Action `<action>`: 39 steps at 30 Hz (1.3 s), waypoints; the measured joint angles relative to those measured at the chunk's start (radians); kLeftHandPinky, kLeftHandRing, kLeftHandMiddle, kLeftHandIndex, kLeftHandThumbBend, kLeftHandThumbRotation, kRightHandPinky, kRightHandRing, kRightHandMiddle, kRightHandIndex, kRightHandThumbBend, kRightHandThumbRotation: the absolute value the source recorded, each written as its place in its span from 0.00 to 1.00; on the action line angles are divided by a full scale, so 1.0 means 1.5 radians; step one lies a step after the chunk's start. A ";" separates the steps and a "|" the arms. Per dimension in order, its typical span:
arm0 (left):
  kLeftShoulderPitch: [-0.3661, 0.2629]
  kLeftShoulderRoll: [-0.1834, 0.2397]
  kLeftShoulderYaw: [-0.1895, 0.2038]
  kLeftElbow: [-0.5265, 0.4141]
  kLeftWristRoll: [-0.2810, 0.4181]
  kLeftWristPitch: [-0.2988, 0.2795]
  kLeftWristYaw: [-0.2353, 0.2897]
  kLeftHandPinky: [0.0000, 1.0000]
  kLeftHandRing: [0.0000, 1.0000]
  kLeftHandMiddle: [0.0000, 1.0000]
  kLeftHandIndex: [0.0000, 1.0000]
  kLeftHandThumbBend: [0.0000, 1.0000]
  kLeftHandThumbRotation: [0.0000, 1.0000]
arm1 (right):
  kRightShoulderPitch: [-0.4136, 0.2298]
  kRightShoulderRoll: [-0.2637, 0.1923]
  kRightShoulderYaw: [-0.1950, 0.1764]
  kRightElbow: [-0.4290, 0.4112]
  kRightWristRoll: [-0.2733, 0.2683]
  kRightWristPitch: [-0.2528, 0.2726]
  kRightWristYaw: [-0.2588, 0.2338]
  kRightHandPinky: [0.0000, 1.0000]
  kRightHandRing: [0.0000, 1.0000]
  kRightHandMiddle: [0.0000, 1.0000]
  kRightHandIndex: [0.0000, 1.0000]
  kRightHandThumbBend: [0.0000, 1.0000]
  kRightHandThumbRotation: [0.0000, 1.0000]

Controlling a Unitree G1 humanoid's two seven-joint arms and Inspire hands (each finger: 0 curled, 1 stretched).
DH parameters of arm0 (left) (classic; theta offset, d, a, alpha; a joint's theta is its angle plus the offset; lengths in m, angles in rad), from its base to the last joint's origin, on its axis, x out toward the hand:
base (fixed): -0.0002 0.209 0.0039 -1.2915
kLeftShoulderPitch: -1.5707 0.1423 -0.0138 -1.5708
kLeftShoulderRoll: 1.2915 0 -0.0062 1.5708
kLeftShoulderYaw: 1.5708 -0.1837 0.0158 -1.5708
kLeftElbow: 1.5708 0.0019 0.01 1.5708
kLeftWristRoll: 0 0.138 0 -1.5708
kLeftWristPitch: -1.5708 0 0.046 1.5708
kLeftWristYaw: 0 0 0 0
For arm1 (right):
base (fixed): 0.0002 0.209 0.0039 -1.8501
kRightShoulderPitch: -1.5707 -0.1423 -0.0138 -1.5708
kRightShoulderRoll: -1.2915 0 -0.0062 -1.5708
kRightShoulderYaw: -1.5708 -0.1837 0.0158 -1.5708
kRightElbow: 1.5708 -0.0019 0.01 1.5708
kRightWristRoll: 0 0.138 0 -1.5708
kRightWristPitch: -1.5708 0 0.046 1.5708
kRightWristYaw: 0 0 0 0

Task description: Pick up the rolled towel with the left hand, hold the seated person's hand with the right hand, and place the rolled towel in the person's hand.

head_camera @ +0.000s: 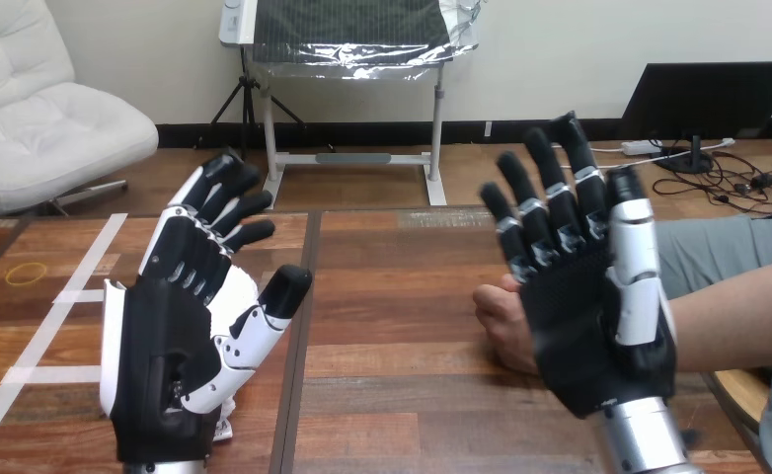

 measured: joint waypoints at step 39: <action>0.002 0.000 0.012 0.000 0.091 0.047 0.110 0.84 0.90 0.90 0.89 0.75 0.31 | 0.019 -0.080 0.016 -0.025 -0.563 -0.193 -0.120 1.00 1.00 1.00 1.00 0.72 0.00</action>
